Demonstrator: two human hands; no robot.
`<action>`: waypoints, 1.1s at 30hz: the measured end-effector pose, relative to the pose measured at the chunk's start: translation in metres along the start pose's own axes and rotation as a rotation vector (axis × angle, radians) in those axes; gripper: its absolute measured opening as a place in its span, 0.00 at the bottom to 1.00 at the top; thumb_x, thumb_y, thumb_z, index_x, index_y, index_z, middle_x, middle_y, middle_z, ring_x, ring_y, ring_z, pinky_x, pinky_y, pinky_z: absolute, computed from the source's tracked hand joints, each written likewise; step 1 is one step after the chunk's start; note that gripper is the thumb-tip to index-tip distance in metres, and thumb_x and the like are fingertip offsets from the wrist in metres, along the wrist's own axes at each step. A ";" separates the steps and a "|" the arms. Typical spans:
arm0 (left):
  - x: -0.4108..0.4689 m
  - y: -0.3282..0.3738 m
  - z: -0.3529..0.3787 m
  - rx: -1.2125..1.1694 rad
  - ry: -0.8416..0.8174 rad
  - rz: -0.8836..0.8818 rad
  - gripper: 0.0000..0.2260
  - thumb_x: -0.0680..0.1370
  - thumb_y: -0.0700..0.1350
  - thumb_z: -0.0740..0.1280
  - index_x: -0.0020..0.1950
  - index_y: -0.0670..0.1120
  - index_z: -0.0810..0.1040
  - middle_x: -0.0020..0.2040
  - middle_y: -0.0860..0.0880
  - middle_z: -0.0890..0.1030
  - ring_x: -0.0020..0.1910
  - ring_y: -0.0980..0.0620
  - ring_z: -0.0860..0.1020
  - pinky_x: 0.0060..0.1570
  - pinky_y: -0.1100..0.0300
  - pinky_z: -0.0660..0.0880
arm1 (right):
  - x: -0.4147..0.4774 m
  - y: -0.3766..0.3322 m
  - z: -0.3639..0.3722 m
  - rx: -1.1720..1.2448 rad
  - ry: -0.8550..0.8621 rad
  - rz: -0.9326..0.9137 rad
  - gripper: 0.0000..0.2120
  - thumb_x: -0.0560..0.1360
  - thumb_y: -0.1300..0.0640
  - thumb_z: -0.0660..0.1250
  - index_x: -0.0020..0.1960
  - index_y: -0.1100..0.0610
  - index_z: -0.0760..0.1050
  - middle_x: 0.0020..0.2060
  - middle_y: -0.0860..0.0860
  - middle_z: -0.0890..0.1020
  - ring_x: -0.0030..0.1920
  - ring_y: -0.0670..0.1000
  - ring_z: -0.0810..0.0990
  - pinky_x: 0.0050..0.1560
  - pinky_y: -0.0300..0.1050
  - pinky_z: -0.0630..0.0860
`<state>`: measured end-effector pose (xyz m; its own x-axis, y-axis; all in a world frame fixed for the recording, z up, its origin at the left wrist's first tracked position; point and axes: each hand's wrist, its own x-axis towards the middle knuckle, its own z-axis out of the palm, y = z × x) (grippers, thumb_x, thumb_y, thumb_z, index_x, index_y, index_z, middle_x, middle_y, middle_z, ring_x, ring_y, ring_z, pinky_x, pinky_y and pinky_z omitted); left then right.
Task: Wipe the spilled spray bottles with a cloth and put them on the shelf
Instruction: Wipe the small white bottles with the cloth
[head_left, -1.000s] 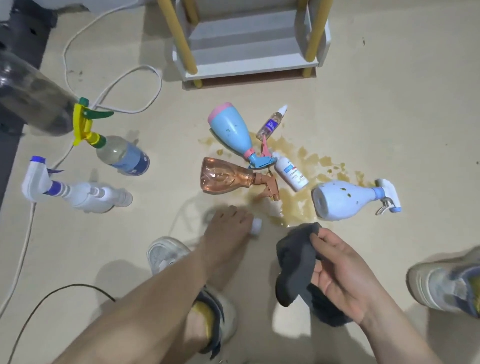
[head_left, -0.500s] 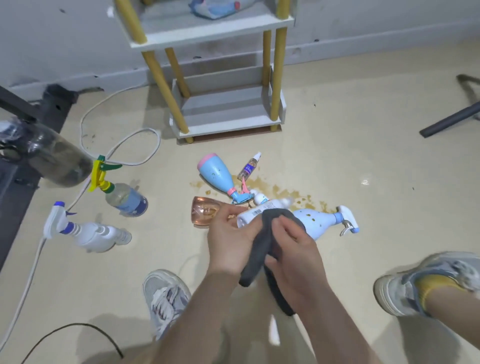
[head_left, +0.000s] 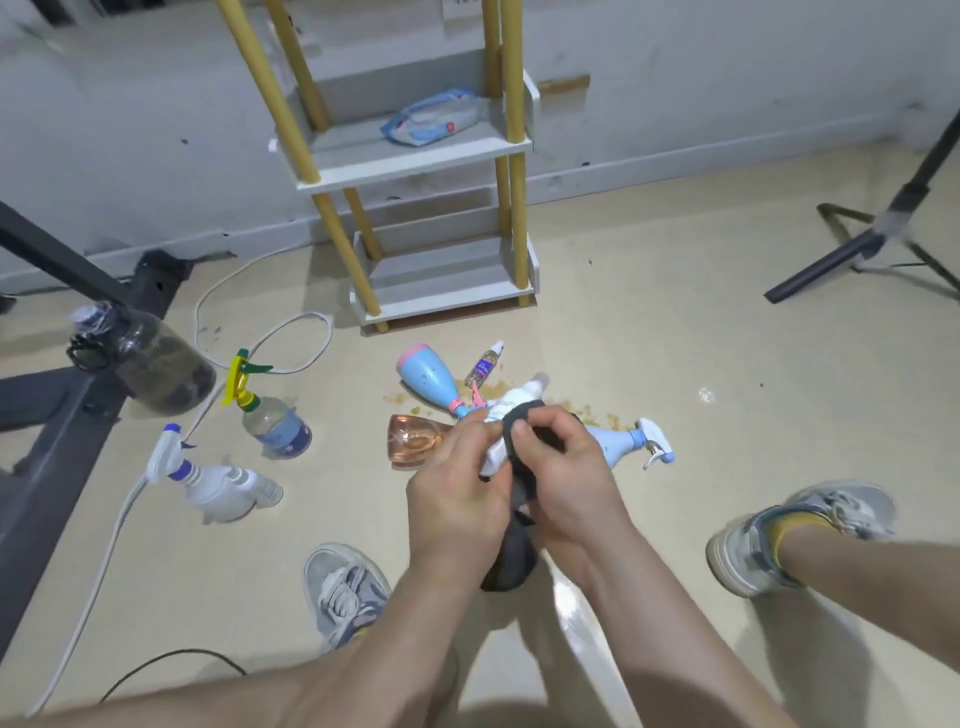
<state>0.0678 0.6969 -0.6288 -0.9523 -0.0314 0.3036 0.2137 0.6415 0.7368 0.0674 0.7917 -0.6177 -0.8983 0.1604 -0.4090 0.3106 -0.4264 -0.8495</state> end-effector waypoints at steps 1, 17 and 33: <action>-0.003 0.005 -0.001 -0.016 0.016 -0.009 0.20 0.69 0.36 0.74 0.51 0.56 0.72 0.50 0.68 0.76 0.42 0.65 0.73 0.41 0.77 0.67 | 0.006 -0.004 0.001 -0.003 0.033 -0.003 0.02 0.80 0.61 0.65 0.49 0.60 0.76 0.36 0.55 0.78 0.36 0.54 0.75 0.37 0.44 0.72; -0.015 0.025 -0.009 -0.164 0.127 -0.040 0.21 0.67 0.33 0.71 0.52 0.57 0.79 0.52 0.61 0.82 0.52 0.62 0.79 0.51 0.69 0.73 | 0.036 -0.032 0.010 0.016 0.274 -0.078 0.11 0.78 0.62 0.67 0.38 0.54 0.72 0.36 0.52 0.76 0.40 0.53 0.74 0.44 0.47 0.72; 0.039 0.030 -0.066 -0.227 -0.241 -0.071 0.21 0.66 0.34 0.78 0.47 0.55 0.75 0.39 0.57 0.79 0.34 0.60 0.74 0.34 0.72 0.68 | -0.009 -0.039 0.002 -0.931 0.019 -0.642 0.09 0.79 0.37 0.58 0.56 0.32 0.74 0.58 0.35 0.68 0.66 0.43 0.61 0.63 0.49 0.59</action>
<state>0.0515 0.6647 -0.5552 -0.9849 0.1295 0.1147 0.1619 0.4560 0.8751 0.0623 0.8051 -0.5801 -0.9727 0.1276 0.1940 -0.0888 0.5675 -0.8186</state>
